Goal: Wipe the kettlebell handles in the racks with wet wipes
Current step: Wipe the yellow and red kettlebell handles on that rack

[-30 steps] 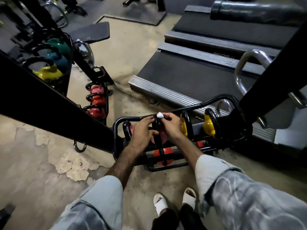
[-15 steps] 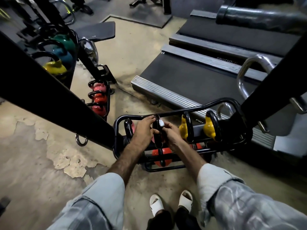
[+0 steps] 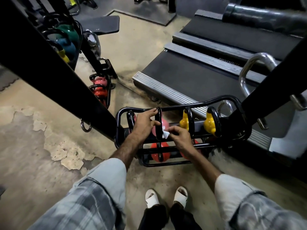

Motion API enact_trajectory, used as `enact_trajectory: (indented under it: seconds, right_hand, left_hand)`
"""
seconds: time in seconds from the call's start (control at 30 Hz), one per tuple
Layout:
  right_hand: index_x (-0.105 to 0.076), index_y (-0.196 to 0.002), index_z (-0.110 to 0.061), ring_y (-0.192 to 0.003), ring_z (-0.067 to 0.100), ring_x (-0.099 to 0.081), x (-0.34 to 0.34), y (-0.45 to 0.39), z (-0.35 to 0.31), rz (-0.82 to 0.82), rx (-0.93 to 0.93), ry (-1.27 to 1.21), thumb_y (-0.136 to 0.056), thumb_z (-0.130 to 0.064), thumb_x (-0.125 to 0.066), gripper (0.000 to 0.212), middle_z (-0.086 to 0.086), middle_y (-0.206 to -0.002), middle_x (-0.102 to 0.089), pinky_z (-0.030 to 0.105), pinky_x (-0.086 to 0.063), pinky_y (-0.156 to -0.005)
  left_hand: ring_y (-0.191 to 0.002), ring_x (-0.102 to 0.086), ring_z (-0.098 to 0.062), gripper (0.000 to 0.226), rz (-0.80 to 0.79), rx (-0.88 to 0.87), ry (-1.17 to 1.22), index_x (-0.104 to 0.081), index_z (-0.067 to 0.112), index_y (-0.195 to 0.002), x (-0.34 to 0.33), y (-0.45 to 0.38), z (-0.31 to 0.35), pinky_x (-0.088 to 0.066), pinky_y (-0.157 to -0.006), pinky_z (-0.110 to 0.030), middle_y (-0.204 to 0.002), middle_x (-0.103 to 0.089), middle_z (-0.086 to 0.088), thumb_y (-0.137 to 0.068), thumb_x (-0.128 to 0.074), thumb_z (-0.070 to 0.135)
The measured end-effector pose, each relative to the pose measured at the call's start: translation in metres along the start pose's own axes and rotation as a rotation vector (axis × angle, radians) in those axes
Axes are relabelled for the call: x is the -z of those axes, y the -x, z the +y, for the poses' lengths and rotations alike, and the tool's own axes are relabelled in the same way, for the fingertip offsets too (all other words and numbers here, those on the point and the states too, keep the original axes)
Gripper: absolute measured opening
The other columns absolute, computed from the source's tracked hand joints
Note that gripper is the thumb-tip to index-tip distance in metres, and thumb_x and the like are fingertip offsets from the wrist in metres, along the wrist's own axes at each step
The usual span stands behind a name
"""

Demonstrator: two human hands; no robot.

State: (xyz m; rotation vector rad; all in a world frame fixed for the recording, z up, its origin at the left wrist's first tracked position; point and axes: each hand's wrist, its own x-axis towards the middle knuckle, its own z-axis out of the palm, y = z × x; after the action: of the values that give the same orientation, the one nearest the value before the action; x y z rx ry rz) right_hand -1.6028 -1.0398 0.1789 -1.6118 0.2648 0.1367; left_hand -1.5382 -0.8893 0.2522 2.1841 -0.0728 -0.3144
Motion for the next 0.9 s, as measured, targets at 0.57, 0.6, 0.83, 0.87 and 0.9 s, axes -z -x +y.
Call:
enact_trajectory:
  seconds: [0.57, 0.6, 0.83, 0.87, 0.9]
  right_hand:
    - [-0.075, -0.091, -0.014, -0.085, 0.013, -0.066, 0.000, 0.028, 0.003, 0.043, 0.480, 0.576, -0.077, -0.002, -0.075, 0.019, 0.001, -0.094, -0.067, 0.031, -0.056, -0.076]
    - [-0.076, -0.090, -0.014, -0.084, 0.012, -0.066, 0.005, 0.032, 0.003, 0.032, 0.468, 0.598, -0.076, 0.001, -0.075, 0.021, 0.001, -0.094, -0.067, 0.029, -0.056, -0.076]
    - [-0.075, -0.090, -0.018, -0.084, 0.005, -0.065, 0.065, 0.069, -0.025, 0.461, 0.326, 0.463, -0.076, -0.001, -0.067, 0.023, -0.007, -0.090, -0.070, 0.014, -0.049, -0.079]
    - [-0.075, -0.090, -0.019, -0.083, 0.005, -0.065, 0.074, 0.070, -0.026, 0.504, 0.300, 0.464, -0.076, -0.002, -0.068, 0.023, -0.009, -0.089, -0.070, 0.013, -0.048, -0.078]
    - [-0.075, -0.089, -0.020, -0.082, 0.005, -0.064, 0.082, 0.071, -0.026, 0.537, 0.278, 0.469, -0.077, -0.003, -0.068, 0.023, -0.010, -0.088, -0.069, 0.011, -0.046, -0.076]
  left_hand:
    - [-0.083, -0.064, 0.005, 0.033, -0.002, -0.175, -0.287, -0.062, -0.007, -0.115, -0.006, 0.008, 0.010, -0.036, -0.065, 0.006, -0.124, -0.058, -0.019, -0.084, -0.052, -0.012]
    - [-0.090, -0.064, -0.005, 0.034, 0.010, -0.167, -0.305, -0.066, -0.002, -0.112, -0.005, 0.007, 0.006, -0.033, -0.069, 0.006, -0.121, -0.060, -0.013, -0.080, -0.057, -0.011]
    - [-0.106, -0.057, -0.025, 0.022, 0.059, -0.348, -0.445, -0.070, 0.010, -0.104, -0.012, 0.015, 0.011, -0.048, -0.092, -0.031, -0.114, -0.061, -0.007, -0.083, -0.063, 0.009]
    - [-0.107, -0.057, -0.023, 0.023, 0.064, -0.383, -0.436, -0.070, 0.011, -0.105, -0.015, 0.018, 0.015, -0.047, -0.093, -0.030, -0.114, -0.062, -0.006, -0.084, -0.062, 0.008]
    - [-0.106, -0.058, -0.022, 0.025, 0.056, -0.418, -0.410, -0.070, 0.011, -0.106, -0.020, 0.019, 0.021, -0.047, -0.094, -0.029, -0.113, -0.062, -0.006, -0.083, -0.061, 0.006]
